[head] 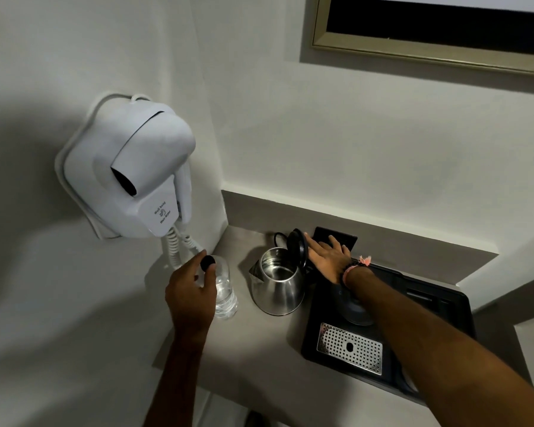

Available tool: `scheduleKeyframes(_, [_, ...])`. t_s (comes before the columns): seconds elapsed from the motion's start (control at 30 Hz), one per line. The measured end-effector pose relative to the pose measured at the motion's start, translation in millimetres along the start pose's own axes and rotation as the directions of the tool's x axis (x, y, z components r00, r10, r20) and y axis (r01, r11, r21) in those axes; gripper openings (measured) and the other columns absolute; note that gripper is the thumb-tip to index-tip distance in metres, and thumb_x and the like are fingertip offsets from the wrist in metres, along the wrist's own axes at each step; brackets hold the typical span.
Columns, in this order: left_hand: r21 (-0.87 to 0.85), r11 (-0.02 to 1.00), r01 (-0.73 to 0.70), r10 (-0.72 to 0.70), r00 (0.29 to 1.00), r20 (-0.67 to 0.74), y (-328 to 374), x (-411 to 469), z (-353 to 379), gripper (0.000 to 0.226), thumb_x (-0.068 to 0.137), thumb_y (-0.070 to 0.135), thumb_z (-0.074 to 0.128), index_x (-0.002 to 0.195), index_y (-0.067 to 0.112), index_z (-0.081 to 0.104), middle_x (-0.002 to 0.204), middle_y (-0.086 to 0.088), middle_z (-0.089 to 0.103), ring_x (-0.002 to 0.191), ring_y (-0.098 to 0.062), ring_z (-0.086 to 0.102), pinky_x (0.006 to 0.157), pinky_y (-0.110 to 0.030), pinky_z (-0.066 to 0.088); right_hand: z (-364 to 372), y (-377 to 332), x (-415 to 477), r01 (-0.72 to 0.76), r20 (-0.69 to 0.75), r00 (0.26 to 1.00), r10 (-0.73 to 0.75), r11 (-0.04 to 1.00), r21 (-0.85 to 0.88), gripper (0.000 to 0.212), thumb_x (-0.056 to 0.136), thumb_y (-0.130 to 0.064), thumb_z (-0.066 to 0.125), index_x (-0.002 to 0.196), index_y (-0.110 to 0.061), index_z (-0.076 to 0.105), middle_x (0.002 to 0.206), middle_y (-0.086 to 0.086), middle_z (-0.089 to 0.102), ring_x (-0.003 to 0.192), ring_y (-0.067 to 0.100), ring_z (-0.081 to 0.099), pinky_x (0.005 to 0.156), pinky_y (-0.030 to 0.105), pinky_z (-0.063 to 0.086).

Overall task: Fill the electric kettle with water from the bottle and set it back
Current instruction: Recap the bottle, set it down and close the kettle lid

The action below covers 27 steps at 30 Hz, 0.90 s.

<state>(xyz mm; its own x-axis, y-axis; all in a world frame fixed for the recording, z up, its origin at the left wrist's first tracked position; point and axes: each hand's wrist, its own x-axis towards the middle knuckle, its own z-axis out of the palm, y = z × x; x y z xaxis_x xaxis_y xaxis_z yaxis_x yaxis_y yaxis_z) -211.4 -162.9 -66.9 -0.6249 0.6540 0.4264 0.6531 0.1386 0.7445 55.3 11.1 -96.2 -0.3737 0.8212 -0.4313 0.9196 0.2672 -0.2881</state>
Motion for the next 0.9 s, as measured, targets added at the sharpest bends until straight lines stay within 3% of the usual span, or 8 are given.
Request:
scheduleKeyframes(0.17, [0.027,0.995,-0.096,0.097,0.995,-0.016,0,0,-1,0.032,0.083,0.018,0.074,0.114,0.007,0.072,0.101,-0.015,0.076,0.090,-0.033,0.070,0.081,-0.043,0.056,-1,-13,1,0.009,-0.032,0.999,-0.008,0.999,0.053,0.071,0.090,-0.075,0.009,0.154,-0.048,-0.006,0.167,0.009,0.020,0.155,0.033,-0.003,0.120,0.059,-0.002])
scheduleKeyframes(0.27, [0.010,0.986,-0.165,0.166,0.983,-0.085,6,-3,-2,0.041,0.088,0.028,0.068,0.122,0.005,0.067,0.122,-0.015,0.070,0.112,-0.030,0.065,0.102,-0.032,0.048,1,-29,2,0.054,-0.050,0.997,-0.053,0.998,0.014,0.081,0.084,-0.084,0.010,0.154,-0.048,-0.006,0.168,0.010,0.017,0.155,0.033,-0.005,0.120,0.058,-0.004])
scheduleKeyframes(0.37, [0.004,0.952,-0.306,0.305,0.947,-0.099,23,-8,5,0.043,0.092,0.031,0.064,0.127,0.006,0.061,0.131,-0.014,0.065,0.123,-0.025,0.059,0.108,-0.022,0.040,8,-39,4,0.106,-0.082,0.990,-0.112,0.991,-0.082,0.081,0.087,-0.082,0.015,0.156,-0.043,-0.005,0.166,0.014,0.019,0.155,0.034,-0.003,0.120,0.058,-0.004])
scheduleKeyframes(0.43, [-0.014,0.943,-0.333,0.333,0.943,-0.002,39,-14,19,0.048,0.094,0.035,0.059,0.133,0.007,0.057,0.137,-0.013,0.061,0.128,-0.023,0.054,0.108,-0.028,0.043,11,-39,4,0.121,-0.100,0.986,-0.133,0.986,-0.116,0.080,0.090,-0.079,0.016,0.157,-0.041,-0.004,0.166,0.015,0.020,0.155,0.034,-0.001,0.120,0.059,-0.003])
scheduleKeyframes(0.5, [0.008,0.956,-0.292,0.283,0.935,0.213,51,-20,39,0.061,0.097,0.047,0.048,0.143,0.008,0.046,0.151,-0.013,0.049,0.140,-0.025,0.044,0.114,-0.035,0.039,12,-35,4,0.128,-0.099,0.985,-0.143,0.981,-0.144,0.076,0.092,-0.076,0.016,0.157,-0.041,-0.004,0.166,0.015,0.018,0.155,0.034,-0.001,0.120,0.059,-0.002])
scheduleKeyframes(0.63, [0.178,0.924,-0.338,0.164,0.771,0.615,43,-29,85,0.083,0.096,0.065,0.018,0.157,0.012,0.001,0.166,-0.004,-0.009,0.155,-0.020,-0.004,0.126,-0.040,0.009,10,-24,3,0.119,-0.119,0.983,-0.140,0.978,-0.168,0.069,0.097,-0.068,0.016,0.157,-0.041,-0.004,0.167,0.013,0.019,0.155,0.033,0.001,0.122,0.059,0.003])
scheduleKeyframes(0.73, [0.289,0.877,-0.384,0.078,0.707,0.703,25,-35,104,0.092,0.089,0.073,0.006,0.157,0.012,-0.007,0.162,-0.003,-0.021,0.155,-0.022,-0.009,0.126,-0.047,0.005,8,-14,2,0.128,-0.109,0.983,-0.148,0.978,-0.165,0.069,0.097,-0.067,0.019,0.157,-0.041,-0.004,0.167,0.011,0.018,0.155,0.033,0.002,0.122,0.059,0.004])
scheduleKeyframes(0.9, [0.332,0.868,-0.370,0.045,0.724,0.688,13,-41,118,0.098,0.085,0.080,0.000,0.157,0.014,-0.007,0.166,-0.003,-0.018,0.154,-0.020,-0.012,0.121,-0.048,-0.008,8,-5,1,0.151,-0.066,0.984,-0.165,0.973,-0.173,0.074,0.096,-0.069,0.026,0.158,-0.038,0.001,0.168,0.008,0.016,0.155,0.032,0.002,0.123,0.057,0.006])
